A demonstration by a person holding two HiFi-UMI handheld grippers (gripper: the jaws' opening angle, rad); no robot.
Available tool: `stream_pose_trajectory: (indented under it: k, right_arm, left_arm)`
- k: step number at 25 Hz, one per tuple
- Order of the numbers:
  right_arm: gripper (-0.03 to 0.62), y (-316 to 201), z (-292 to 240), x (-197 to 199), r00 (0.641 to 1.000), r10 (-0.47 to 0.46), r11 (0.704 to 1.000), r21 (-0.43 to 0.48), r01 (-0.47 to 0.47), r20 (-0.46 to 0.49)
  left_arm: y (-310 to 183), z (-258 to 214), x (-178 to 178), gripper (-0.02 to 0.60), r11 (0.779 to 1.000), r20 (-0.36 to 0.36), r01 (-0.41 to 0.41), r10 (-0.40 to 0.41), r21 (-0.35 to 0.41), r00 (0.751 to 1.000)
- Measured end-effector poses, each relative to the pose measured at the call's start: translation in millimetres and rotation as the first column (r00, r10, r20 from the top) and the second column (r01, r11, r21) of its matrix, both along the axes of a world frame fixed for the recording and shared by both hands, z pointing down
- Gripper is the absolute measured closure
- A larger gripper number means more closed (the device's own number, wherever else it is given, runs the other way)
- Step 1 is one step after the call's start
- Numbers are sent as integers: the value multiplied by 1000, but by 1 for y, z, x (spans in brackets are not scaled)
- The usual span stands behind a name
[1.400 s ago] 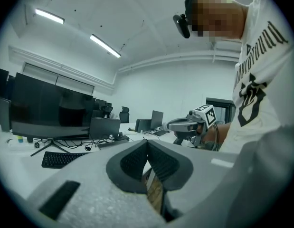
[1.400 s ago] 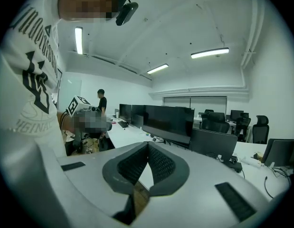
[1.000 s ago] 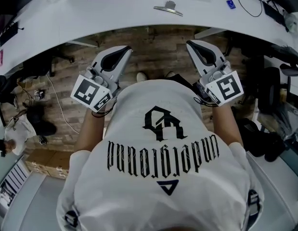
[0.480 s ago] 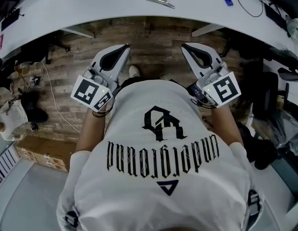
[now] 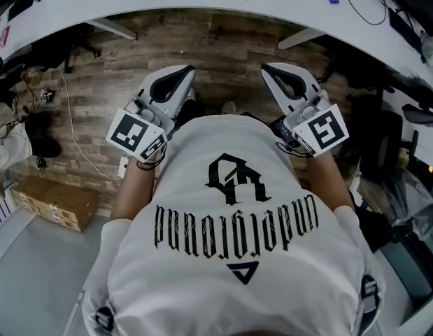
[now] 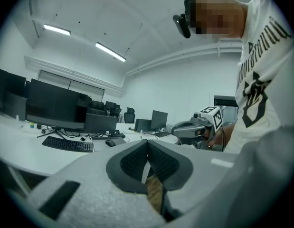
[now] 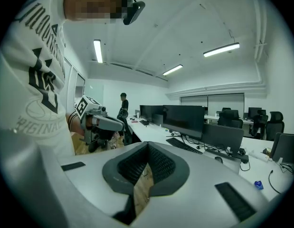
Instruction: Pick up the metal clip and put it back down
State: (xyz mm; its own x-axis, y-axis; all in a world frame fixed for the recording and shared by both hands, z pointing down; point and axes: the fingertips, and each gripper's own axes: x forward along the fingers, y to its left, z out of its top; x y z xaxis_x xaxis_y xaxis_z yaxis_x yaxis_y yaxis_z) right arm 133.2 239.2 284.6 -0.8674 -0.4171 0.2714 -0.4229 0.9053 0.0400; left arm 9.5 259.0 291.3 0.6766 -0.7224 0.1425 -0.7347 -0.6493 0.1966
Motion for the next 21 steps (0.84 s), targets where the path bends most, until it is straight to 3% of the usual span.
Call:
stream_pose_trajectory:
  k: [21]
  right_arm:
    - [580,28,-4,43,999,-34,999,24,33,29]
  left_arm:
    - [33,-2,43,568,999,19,36,-36,3,999]
